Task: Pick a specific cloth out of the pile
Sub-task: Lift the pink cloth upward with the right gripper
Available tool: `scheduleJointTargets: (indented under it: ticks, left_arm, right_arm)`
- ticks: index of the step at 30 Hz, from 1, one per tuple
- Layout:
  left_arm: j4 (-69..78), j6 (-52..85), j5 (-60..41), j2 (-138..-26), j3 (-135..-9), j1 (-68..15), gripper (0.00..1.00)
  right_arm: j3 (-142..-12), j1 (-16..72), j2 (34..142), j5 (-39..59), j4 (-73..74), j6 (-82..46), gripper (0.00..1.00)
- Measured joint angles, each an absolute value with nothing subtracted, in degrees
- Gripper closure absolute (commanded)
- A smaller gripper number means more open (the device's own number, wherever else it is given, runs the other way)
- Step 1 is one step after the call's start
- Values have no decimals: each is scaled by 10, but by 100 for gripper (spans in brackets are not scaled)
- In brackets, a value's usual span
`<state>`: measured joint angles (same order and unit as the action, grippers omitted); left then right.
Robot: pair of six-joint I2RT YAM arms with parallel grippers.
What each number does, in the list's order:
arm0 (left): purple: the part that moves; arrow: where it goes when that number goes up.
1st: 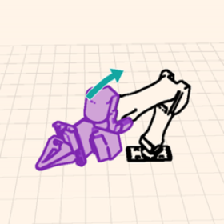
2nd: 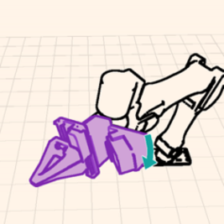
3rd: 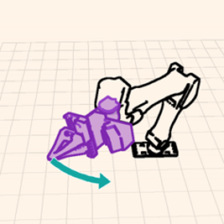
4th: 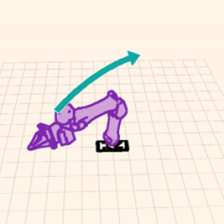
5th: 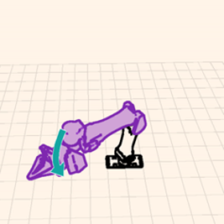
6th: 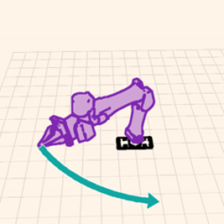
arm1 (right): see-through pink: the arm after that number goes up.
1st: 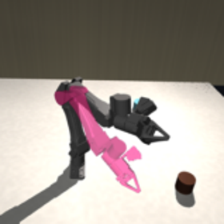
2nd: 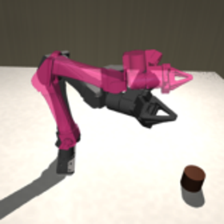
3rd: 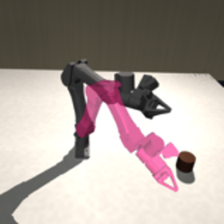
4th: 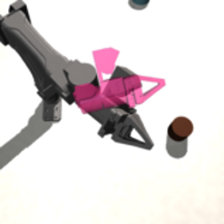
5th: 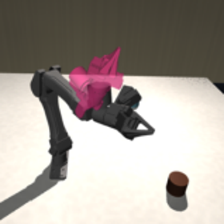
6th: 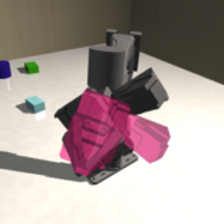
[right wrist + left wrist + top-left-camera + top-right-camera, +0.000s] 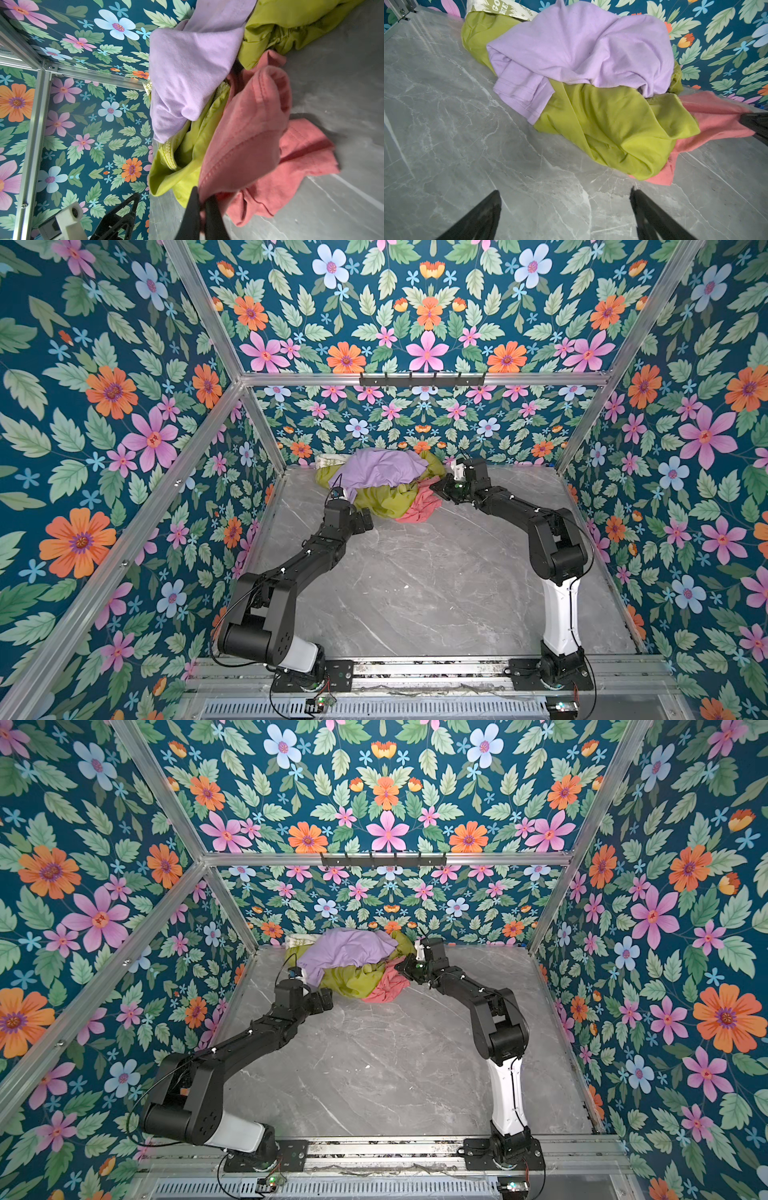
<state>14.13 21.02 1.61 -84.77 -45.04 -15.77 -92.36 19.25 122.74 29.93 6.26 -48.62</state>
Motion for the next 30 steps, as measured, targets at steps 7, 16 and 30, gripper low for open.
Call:
scheduleJointTargets:
  ticks: [7, 16, 30]
  left_arm:
    - [141, 210, 14, -846, -453, -158, 1]
    - [144, 210, -4, -845, -457, -158, 1]
    - [146, 210, -13, -834, -453, -159, 1]
  right_arm:
    - [-944, 198, 1209, 299, 52, -477, 100]
    - [-971, 213, 1200, 298, 29, -471, 100]
    - [-1009, 226, 1188, 297, 1, -459, 100]
